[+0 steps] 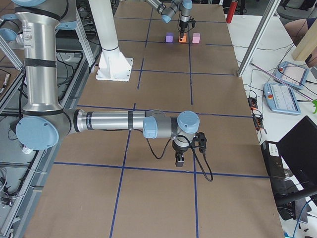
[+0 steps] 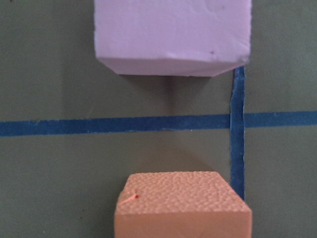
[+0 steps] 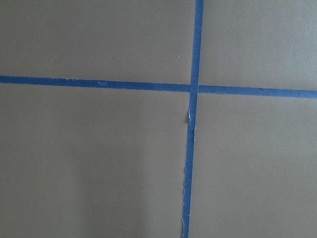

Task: Arrange blocks in a line
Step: 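Open the left gripper to release the orange cube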

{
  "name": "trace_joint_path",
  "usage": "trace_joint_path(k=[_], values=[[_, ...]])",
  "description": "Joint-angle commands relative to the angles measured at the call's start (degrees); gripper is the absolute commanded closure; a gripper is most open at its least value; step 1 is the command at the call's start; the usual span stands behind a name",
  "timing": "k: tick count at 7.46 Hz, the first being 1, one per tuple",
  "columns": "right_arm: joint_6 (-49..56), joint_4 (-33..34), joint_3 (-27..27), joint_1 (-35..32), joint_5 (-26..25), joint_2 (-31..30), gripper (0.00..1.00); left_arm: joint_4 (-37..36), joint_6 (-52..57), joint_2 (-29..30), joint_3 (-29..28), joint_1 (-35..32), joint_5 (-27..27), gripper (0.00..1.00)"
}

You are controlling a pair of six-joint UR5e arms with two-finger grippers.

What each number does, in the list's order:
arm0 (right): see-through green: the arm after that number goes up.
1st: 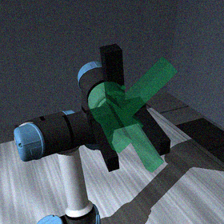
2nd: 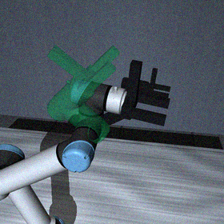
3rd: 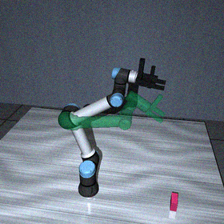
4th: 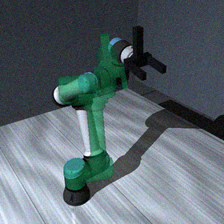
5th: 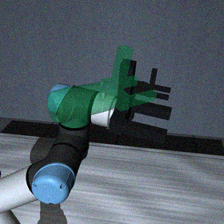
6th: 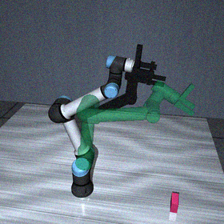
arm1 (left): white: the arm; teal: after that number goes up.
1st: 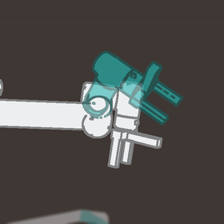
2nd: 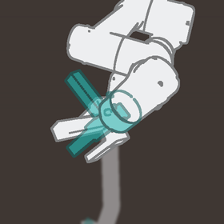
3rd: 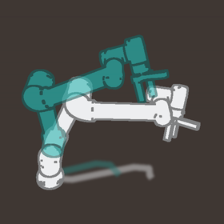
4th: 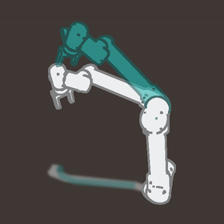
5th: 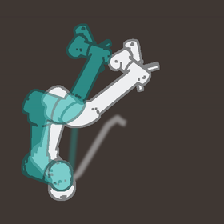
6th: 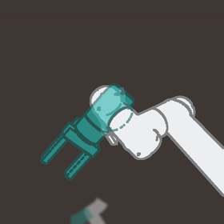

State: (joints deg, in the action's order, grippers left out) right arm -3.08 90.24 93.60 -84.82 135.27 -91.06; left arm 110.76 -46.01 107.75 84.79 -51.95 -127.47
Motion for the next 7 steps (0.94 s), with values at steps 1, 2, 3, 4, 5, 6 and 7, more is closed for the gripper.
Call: trace_joint_path(k=[1, 2, 3, 4, 5, 6, 7], values=[[0.0, -0.1, 0.0, 0.0, 0.0, 0.0, 0.00, -0.5, 0.3, -0.6, 3.3, -1.6, 0.6, 0.00], [0.0, -0.1, 0.0, 0.0, 0.0, 0.0, 0.00, -0.9, 0.3, -0.7, 4.2, -2.7, 1.7, 0.00], [0.0, -0.1, 0.0, 0.0, 0.0, 0.0, 0.00, -3.6, 0.5, -0.7, 6.5, -4.3, 1.7, 0.00], [0.0, -0.1, 0.0, 0.0, 0.0, 0.0, 0.00, -7.8, 0.5, -0.6, 10.5, -6.4, 1.7, 0.00], [0.0, -0.1, 0.0, 0.0, 0.0, 0.0, 0.00, -12.5, 1.2, -0.6, 13.7, -8.8, 1.8, 0.00], [0.0, -0.1, 0.0, 0.0, 0.0, 0.0, 0.00, -15.3, 4.1, -0.4, 14.7, -10.3, 1.8, 0.00], [0.0, -0.1, 0.0, 0.0, 0.0, 0.0, 0.00, -15.7, 7.3, -0.6, 14.7, -10.7, 1.8, 0.00]])
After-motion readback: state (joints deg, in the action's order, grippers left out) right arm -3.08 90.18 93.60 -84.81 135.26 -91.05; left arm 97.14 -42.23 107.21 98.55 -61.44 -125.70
